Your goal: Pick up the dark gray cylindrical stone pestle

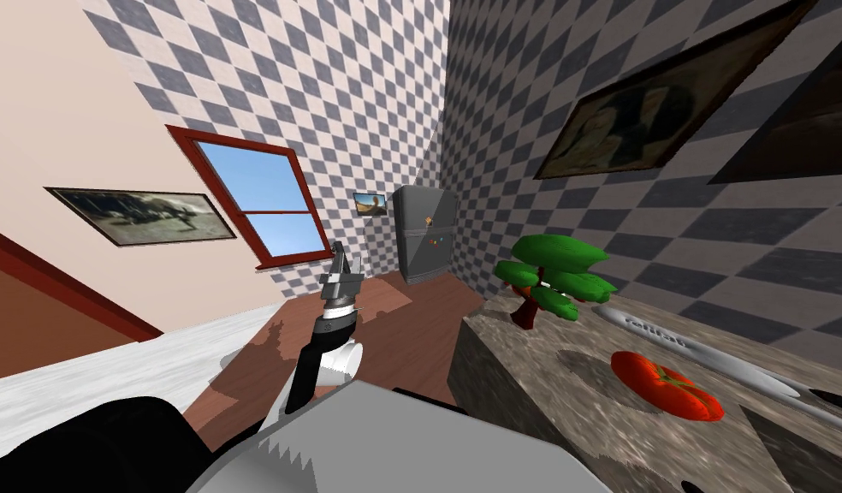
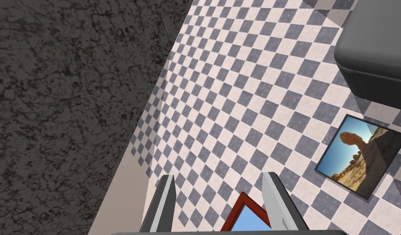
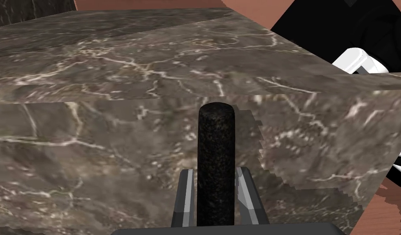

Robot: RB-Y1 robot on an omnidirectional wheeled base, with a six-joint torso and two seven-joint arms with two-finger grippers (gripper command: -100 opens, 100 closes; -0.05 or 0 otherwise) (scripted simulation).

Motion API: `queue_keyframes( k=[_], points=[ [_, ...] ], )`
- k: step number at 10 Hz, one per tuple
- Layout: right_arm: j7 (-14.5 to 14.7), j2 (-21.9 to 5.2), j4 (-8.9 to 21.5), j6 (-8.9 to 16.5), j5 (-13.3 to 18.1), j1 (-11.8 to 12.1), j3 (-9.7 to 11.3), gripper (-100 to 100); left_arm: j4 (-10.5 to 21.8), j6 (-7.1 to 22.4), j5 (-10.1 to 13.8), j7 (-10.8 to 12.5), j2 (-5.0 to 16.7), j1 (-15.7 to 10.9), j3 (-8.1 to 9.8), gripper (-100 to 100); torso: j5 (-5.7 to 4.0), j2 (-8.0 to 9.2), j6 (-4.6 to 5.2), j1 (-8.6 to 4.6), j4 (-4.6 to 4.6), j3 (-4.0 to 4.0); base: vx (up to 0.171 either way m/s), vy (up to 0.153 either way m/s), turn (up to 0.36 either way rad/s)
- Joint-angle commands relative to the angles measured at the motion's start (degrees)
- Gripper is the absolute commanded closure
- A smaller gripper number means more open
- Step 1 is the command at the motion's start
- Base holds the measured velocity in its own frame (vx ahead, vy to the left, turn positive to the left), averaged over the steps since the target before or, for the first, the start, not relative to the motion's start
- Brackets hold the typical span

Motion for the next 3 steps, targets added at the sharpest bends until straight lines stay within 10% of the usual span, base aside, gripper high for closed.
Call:
queue_keyframes(
  k=[1, 2, 3],
  points=[
    [-0.26, -1.73, -1.04, -0.73, -0.45, -0.32, -0.14, 100, 0.00, 0.00, 0.00, 0.00, 0.00, 0.00, 0.00, 0, 0.00, 0.00, 0.00, 0.00, 0.00, 0.00, 0.008, 0.011, -0.036],
    [-0.24, -1.49, -1.09, -0.33, -0.42, -0.07, -0.10, 100, 0.00, 0.00, 0.00, 0.00, 0.00, 0.00, 0.00, 0, 0.02, -0.01, -0.03, 0.06, 0.00, 0.00, 0.000, 0.000, 0.000],
    [-0.33, -1.68, -1.22, -0.41, -0.46, -0.11, -0.13, 0, 0.00, 0.00, 0.00, 0.00, 0.00, 0.00, 0.00, 0, -0.03, 0.01, -0.01, 0.02, -0.01, 0.00, 0.000, 0.000, 0.000]
  ],
)
